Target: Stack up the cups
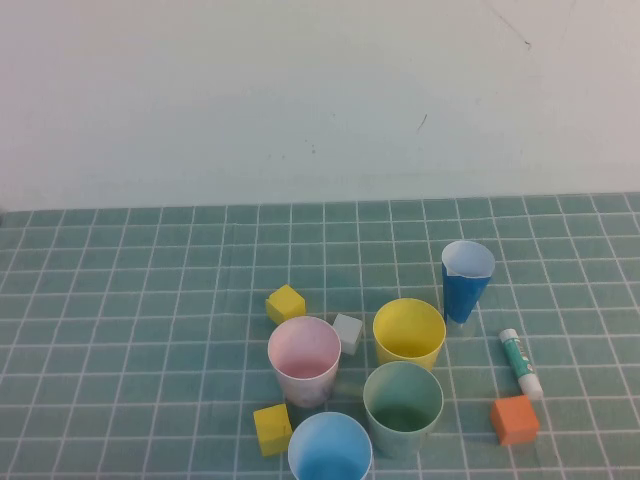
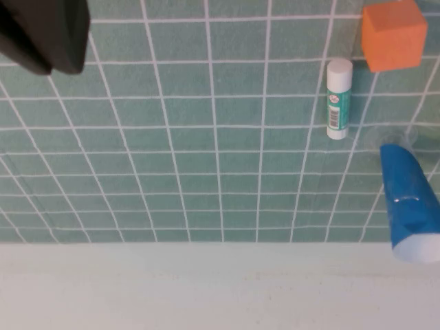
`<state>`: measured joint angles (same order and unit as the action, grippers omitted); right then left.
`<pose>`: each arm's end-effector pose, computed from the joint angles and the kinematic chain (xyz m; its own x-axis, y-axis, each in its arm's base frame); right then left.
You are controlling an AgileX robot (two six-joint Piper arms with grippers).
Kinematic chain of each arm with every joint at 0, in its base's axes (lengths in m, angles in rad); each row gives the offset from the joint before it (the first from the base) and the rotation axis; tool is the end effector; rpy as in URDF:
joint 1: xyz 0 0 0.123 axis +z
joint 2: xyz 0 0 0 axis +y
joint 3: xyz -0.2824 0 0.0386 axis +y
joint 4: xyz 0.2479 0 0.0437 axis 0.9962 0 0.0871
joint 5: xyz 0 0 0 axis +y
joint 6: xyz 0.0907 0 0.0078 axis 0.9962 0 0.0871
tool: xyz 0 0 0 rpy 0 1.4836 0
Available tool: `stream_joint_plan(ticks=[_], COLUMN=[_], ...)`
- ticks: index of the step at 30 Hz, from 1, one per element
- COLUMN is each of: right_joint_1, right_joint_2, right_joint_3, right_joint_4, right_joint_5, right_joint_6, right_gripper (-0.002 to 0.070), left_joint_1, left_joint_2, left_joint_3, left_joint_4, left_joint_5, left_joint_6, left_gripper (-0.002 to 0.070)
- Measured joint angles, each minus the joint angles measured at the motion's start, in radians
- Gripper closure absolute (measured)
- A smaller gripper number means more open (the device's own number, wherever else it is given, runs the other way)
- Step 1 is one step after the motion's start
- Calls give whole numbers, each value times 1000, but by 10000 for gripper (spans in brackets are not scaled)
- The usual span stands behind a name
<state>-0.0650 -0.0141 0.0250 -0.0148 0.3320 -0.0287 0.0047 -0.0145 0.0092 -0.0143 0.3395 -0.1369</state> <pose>0.0533 -0.0039 0.1755 -0.2551 -0.0262 -0.9666 0.0588 0.9974 -0.0425 0.0530 -0.0002 0.1801 -0.2417 -0.1510 -0.9585 -0.0367 0.9885 -0.1464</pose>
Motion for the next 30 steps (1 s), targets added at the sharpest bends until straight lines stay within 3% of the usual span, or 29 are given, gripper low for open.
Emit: stream_joint_plan(ticks=[30], right_joint_1=[0], right_joint_2=[0], right_joint_3=[0], right_joint_4=[-38], right_joint_5=[0], right_joint_6=[-107], right_gripper=[679], left_joint_1=[0], left_joint_2=[0], left_joint_3=[0], left_joint_4=[0], left_joint_5=[0], left_joint_6=[0], left_gripper=[677])
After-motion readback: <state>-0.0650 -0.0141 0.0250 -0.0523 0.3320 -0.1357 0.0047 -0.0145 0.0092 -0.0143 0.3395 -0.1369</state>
